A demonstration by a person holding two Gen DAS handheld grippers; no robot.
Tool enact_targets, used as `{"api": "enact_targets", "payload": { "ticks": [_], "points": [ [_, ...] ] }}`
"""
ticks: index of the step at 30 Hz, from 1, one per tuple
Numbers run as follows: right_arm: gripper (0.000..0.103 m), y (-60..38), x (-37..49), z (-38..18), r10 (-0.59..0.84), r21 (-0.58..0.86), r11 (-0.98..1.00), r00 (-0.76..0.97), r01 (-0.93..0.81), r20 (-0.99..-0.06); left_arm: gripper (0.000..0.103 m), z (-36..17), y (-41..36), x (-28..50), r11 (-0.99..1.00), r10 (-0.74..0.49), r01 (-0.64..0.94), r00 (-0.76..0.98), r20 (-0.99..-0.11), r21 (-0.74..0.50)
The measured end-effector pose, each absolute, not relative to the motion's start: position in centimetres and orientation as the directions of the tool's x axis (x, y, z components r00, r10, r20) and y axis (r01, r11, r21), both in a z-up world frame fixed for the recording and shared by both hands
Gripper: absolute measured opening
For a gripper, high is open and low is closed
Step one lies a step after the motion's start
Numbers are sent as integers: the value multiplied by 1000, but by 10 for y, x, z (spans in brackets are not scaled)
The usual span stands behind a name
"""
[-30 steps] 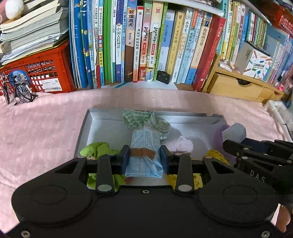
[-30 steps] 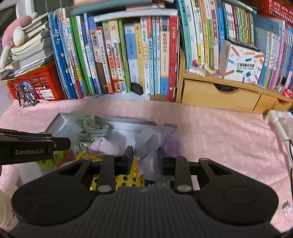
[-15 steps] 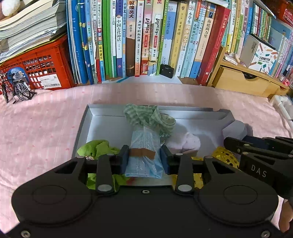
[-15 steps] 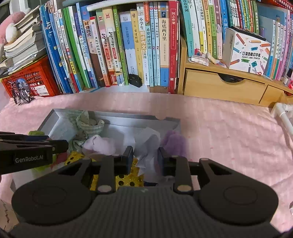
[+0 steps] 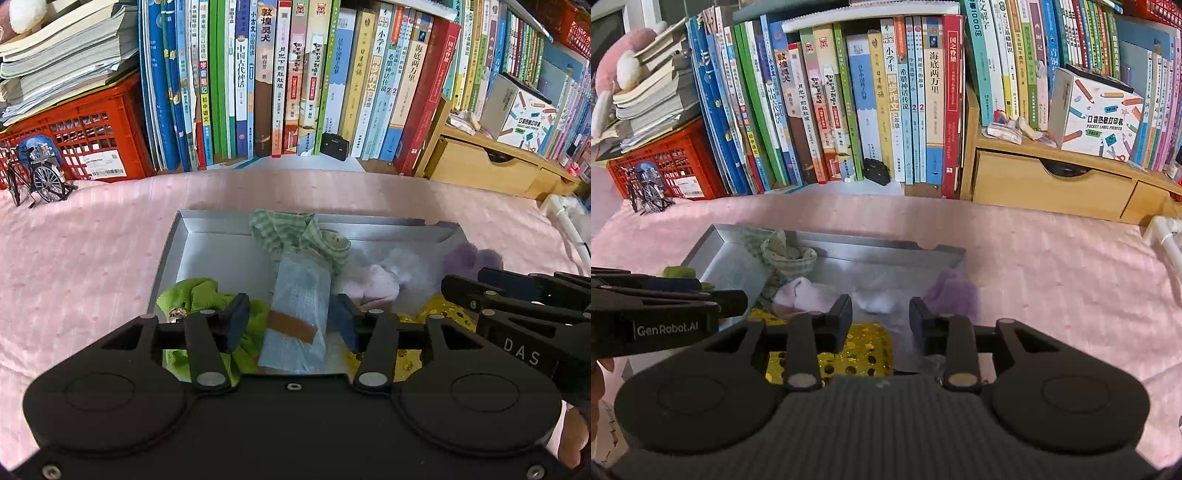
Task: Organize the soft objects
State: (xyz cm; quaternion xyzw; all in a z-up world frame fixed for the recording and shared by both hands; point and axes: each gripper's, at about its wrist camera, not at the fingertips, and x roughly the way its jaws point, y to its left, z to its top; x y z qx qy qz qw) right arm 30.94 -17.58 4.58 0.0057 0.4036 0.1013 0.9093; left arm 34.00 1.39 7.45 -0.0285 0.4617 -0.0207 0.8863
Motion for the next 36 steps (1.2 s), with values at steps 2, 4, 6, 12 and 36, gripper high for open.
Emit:
{"api": "enact_targets", "payload": {
  "ticks": [2, 4, 6, 12, 36],
  "points": [
    [54, -176, 308, 47, 189, 91, 979, 656, -182, -730, 51, 77, 14, 338, 998, -64, 12, 577, -814, -69],
    [55, -175, 305, 49, 188, 87, 979, 660, -184, -727, 51, 78, 13, 336, 998, -62, 13, 580, -812, -67],
    [55, -176, 303, 51, 188, 85, 979, 663, -185, -724, 52, 79, 13, 334, 998, -63, 15, 580, -812, -66],
    [57, -175, 296, 55, 188, 79, 979, 674, -189, -715, 59, 83, 12, 327, 997, -67, 20, 587, -807, -68],
    [78, -182, 206, 103, 194, -25, 969, 822, -245, -535, 83, 133, 7, 224, 992, -97, 125, 770, -631, -1]
  ]
}}
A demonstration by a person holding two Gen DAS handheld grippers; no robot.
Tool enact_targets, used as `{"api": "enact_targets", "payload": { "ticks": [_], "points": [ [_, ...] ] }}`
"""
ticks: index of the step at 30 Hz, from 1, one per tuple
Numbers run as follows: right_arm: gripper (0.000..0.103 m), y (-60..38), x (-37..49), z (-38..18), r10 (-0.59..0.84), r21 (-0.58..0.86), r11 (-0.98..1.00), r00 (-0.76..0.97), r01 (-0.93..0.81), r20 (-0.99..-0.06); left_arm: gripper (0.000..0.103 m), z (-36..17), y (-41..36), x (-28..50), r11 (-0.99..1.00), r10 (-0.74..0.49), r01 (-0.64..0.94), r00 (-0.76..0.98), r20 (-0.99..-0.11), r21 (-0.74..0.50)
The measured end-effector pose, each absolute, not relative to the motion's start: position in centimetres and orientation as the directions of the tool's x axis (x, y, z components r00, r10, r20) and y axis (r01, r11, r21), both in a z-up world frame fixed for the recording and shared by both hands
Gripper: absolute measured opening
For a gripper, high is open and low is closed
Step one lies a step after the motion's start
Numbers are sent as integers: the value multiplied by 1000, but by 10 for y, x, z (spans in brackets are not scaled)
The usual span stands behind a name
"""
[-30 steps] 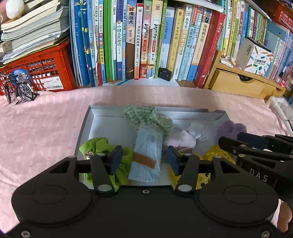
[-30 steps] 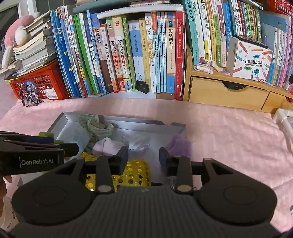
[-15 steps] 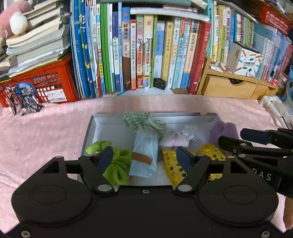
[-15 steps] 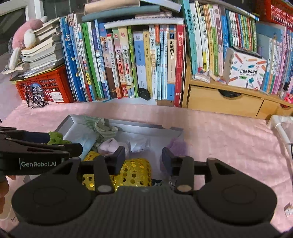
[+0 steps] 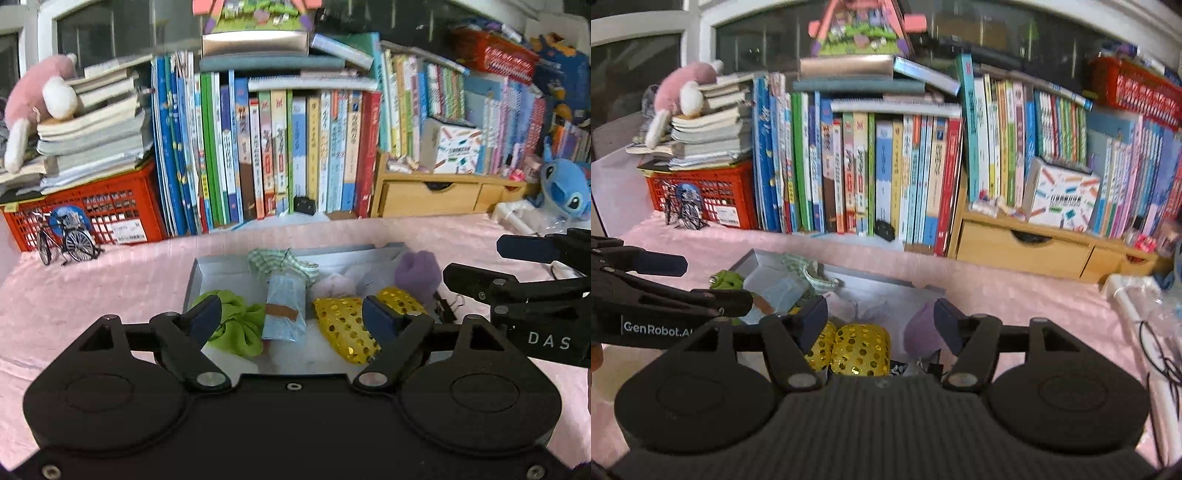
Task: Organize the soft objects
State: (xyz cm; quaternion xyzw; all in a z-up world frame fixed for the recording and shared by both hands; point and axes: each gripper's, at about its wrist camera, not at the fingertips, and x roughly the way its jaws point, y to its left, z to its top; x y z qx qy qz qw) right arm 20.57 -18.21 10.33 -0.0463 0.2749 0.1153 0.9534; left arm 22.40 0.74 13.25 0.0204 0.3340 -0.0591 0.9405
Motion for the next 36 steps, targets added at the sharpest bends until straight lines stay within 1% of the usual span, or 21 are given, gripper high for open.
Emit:
{"api": "enact_targets", "payload": {
  "ticks": [4, 11, 16, 26, 36],
  "points": [
    [82, -186, 181, 110, 212, -24, 966, 847, -256, -488, 84, 140, 10, 197, 990, -123, 143, 800, -587, -12],
    [85, -188, 138, 112, 220, -42, 965, 884, -260, -412, 86, 143, 14, 154, 985, -157, 171, 831, -534, -23],
    [86, -187, 111, 109, 222, -51, 964, 900, -260, -376, 86, 138, 14, 125, 983, -167, 181, 848, -503, -22],
    [88, -190, 69, 96, 206, -64, 969, 926, -238, -317, 87, 120, 16, 77, 987, -149, 162, 882, -446, -10],
    [89, -191, 39, 77, 187, -72, 974, 938, -216, -293, 88, 99, 23, 44, 990, -120, 138, 892, -435, 10]
  ]
}}
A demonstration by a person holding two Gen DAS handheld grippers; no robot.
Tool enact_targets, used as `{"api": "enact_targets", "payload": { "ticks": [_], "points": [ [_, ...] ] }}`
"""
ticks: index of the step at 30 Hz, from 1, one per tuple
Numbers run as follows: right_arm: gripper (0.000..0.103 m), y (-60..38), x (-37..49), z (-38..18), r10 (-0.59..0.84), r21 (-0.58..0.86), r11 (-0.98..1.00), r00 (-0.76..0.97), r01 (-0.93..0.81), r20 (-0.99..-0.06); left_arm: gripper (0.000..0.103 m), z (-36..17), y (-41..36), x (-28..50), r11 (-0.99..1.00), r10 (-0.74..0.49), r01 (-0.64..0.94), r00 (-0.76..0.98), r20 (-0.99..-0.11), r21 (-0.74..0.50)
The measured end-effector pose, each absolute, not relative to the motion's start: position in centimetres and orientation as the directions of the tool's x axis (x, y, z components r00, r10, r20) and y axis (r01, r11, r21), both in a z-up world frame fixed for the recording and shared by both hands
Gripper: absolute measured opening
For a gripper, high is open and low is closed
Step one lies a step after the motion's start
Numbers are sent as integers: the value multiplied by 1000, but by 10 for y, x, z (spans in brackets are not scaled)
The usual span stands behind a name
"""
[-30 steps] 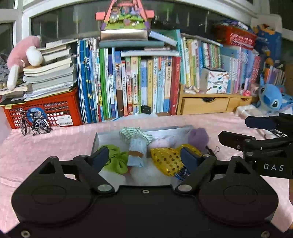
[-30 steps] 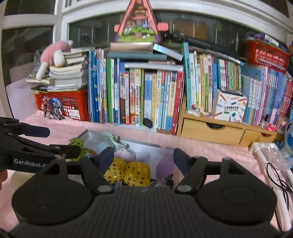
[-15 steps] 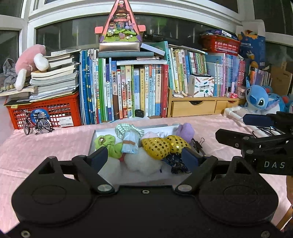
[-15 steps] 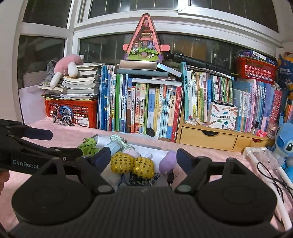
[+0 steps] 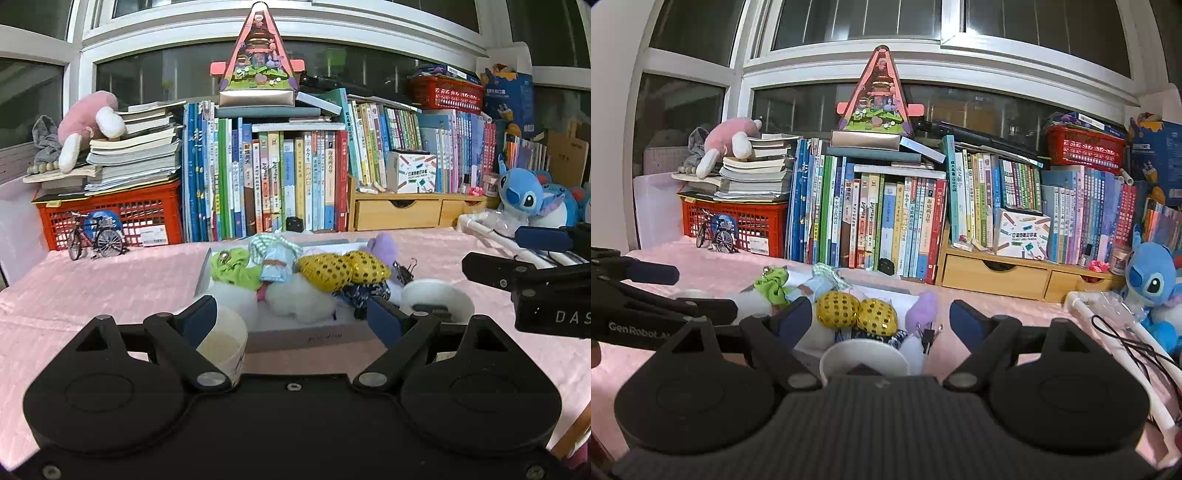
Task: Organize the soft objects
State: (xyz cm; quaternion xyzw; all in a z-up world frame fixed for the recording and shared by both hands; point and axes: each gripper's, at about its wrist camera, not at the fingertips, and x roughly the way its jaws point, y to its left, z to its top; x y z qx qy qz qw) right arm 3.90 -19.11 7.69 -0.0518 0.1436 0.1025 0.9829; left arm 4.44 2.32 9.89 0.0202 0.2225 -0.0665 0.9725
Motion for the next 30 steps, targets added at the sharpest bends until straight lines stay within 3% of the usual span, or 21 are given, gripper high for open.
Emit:
{"api": "enact_targets", "payload": {
  "ticks": [17, 30],
  "points": [
    [96, -185, 4, 22, 152, -66, 981, 941, -180, -303, 88, 40, 26, 12, 996, -81, 90, 853, -515, -7],
    [96, -182, 2, -27, 114, -48, 988, 905, -146, -409, 89, 0, 16, 12, 998, -32, 60, 816, -578, 30]
  ]
}}
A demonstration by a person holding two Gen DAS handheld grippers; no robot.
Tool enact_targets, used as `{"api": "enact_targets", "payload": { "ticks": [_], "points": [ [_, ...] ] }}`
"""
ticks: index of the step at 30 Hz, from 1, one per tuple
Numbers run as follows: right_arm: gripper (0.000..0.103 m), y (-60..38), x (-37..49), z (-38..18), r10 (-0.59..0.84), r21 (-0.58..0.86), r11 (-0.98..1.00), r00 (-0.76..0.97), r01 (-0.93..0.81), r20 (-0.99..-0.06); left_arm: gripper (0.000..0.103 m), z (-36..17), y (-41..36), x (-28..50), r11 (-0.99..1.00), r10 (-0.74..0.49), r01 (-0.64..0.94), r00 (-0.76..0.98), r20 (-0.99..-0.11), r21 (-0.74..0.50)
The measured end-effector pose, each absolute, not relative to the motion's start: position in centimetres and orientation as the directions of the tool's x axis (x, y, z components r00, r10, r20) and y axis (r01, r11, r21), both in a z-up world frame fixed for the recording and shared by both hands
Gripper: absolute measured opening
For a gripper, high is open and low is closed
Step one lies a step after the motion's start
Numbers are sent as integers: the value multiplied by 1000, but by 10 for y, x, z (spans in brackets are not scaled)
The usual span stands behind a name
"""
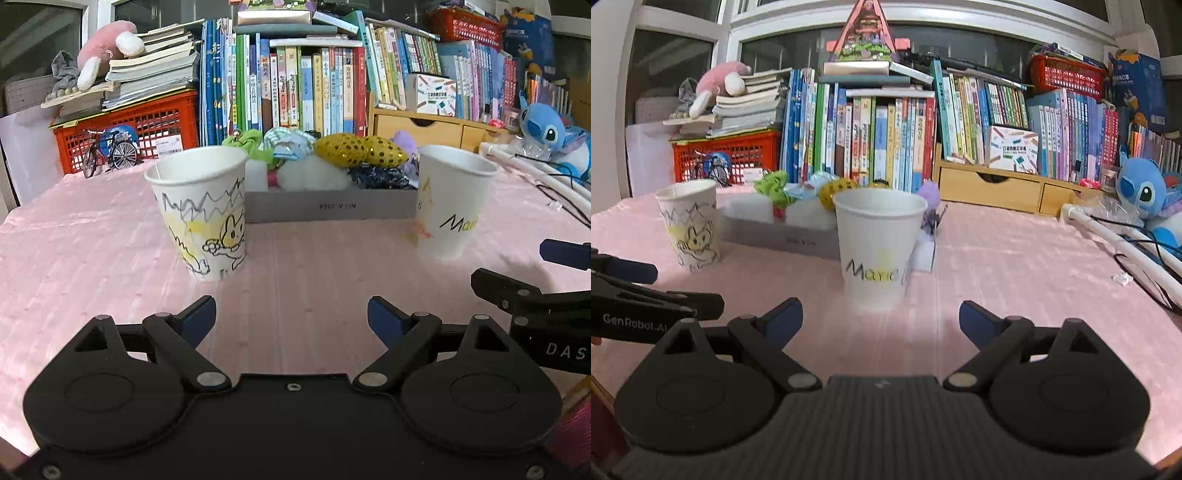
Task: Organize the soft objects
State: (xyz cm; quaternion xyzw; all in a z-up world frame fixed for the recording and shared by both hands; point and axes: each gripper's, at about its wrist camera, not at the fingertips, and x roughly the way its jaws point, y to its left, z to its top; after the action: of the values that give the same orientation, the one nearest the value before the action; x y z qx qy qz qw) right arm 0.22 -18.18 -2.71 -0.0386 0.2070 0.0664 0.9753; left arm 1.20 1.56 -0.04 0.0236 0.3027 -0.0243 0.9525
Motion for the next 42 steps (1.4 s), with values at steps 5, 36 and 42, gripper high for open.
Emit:
{"api": "enact_targets", "payload": {
  "ticks": [5, 36, 42],
  "points": [
    [96, -182, 6, -39, 105, -35, 990, 889, -135, -445, 90, -11, 12, 14, 998, -19, 55, 804, -595, 43],
    [103, -182, 19, -43, 82, -20, 994, 841, -109, -535, 103, -18, 19, 22, 1000, 0, 8, 808, -589, 11],
    [103, -181, 19, -43, 83, -18, 994, 841, -109, -535, 103, -18, 20, 23, 1000, 8, 0, 805, -593, 13]
  ]
}}
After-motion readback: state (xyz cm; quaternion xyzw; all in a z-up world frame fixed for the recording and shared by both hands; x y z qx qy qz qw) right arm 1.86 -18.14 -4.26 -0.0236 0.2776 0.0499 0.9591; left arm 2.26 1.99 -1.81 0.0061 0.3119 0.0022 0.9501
